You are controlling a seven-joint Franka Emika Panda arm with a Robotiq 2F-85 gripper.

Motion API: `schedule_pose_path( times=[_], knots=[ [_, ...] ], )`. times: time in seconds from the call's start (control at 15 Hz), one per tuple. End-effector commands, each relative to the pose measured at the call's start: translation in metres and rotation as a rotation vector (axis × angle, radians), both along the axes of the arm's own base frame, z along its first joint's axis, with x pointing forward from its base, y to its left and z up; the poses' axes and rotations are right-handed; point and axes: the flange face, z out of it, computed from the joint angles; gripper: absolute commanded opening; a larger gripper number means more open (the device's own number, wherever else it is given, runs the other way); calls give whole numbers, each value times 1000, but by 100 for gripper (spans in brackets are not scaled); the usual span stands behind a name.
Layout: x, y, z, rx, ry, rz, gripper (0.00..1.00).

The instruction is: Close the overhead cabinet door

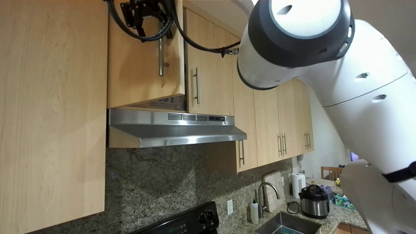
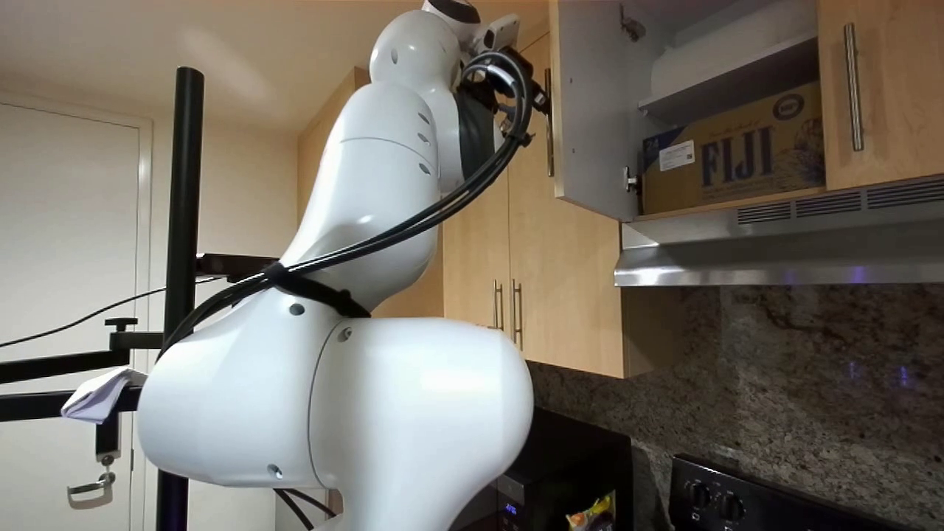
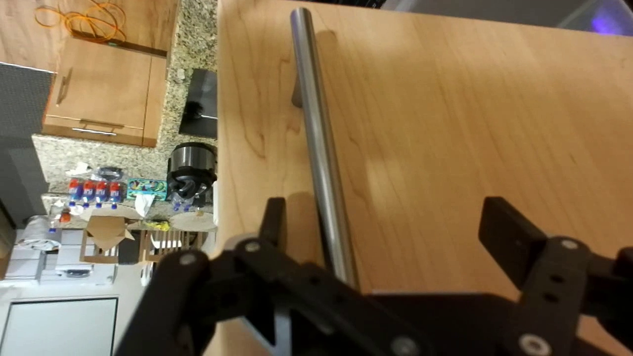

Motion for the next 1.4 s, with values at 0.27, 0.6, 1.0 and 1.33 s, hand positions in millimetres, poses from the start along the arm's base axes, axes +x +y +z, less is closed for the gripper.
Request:
schedule_pose_path(
  times=[0.27, 0.6, 1.0, 1.33],
  knots=[
    [5, -7, -23, -61, 74, -160, 100],
    [10, -1, -23, -71, 52, -120, 100],
    [32, -12, -38, -88, 98, -161, 100],
    [61, -26, -67, -93, 196, -200, 100]
  ],
)
